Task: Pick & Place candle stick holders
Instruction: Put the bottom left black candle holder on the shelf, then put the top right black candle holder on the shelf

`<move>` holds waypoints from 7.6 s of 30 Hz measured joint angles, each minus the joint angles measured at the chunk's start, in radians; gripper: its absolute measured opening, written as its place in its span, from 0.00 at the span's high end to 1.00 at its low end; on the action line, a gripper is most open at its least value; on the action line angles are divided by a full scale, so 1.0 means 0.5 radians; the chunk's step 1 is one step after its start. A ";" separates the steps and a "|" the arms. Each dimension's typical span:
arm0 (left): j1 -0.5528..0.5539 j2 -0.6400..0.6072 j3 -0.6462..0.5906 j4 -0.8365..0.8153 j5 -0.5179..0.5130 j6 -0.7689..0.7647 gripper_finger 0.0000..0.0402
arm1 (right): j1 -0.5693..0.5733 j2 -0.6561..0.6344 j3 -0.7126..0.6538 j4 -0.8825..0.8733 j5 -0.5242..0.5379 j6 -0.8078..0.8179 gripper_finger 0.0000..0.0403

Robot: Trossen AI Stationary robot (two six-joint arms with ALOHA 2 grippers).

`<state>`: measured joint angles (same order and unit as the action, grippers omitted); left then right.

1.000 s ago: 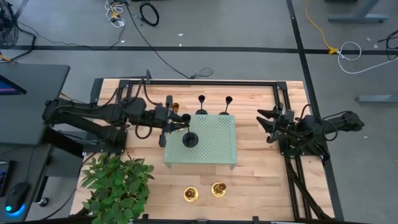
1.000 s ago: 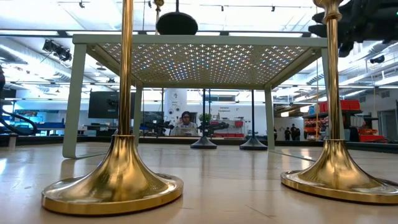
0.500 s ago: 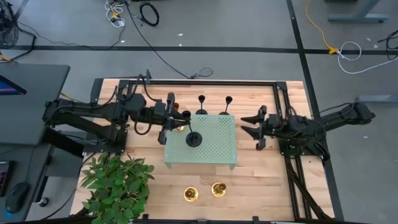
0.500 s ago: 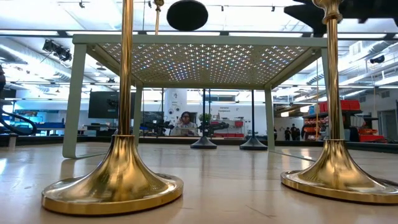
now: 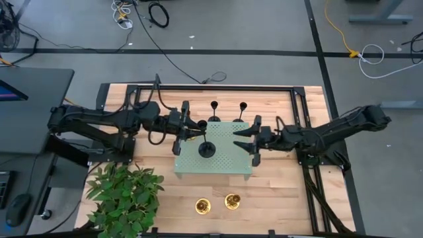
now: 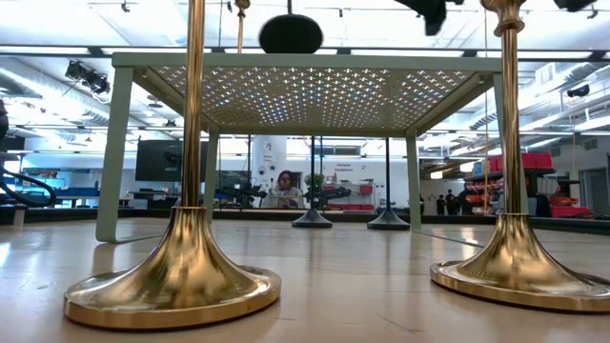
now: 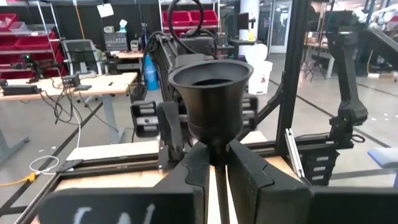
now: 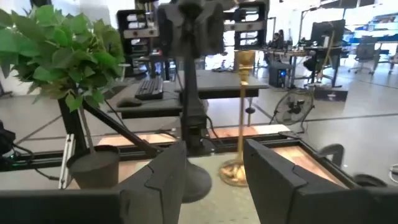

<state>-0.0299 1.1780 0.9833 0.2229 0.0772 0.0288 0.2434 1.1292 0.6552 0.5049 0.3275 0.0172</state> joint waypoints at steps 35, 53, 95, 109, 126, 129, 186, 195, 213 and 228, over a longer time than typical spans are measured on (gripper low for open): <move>-0.005 0.018 0.001 0.019 0.067 -0.002 0.90 | -0.224 0.741 0.637 0.134 -0.430 0.048 0.60; -0.004 0.017 0.001 0.002 0.067 0.002 0.90 | -0.225 0.845 0.637 0.315 -0.467 0.055 0.61; -0.014 -0.076 0.004 -0.001 0.124 0.017 0.58 | -0.198 0.691 0.635 0.145 -0.456 -0.033 1.00; -0.084 -0.135 0.004 -0.065 0.121 -0.036 0.52 | 0.179 0.414 0.635 -0.463 0.033 -0.144 1.00; -0.141 -0.135 0.002 -0.084 0.117 -0.037 0.52 | 0.559 -0.007 -0.170 0.326 0.539 -0.062 1.00; -0.142 -0.135 0.002 -0.085 0.117 -0.037 0.52 | 0.575 -0.004 -0.248 0.423 0.563 -0.029 1.00; -0.141 -0.132 0.001 -0.089 0.117 -0.036 0.52 | 0.615 0.279 -0.258 0.613 0.678 -0.179 1.00; -0.141 -0.132 0.001 -0.089 0.117 -0.037 0.52 | 0.609 0.299 -0.255 0.639 0.640 -0.162 0.98; -0.141 -0.132 0.001 -0.103 0.117 -0.037 0.52 | 0.622 0.302 -0.255 0.618 0.795 -0.226 0.77; -0.141 -0.132 0.001 -0.120 0.117 -0.039 0.52 | 0.779 0.280 -0.257 0.649 1.122 -0.447 0.54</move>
<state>-0.1006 1.1118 0.9840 0.1627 0.1360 0.0093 0.6330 1.2692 0.5267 0.8292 0.8886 -0.2063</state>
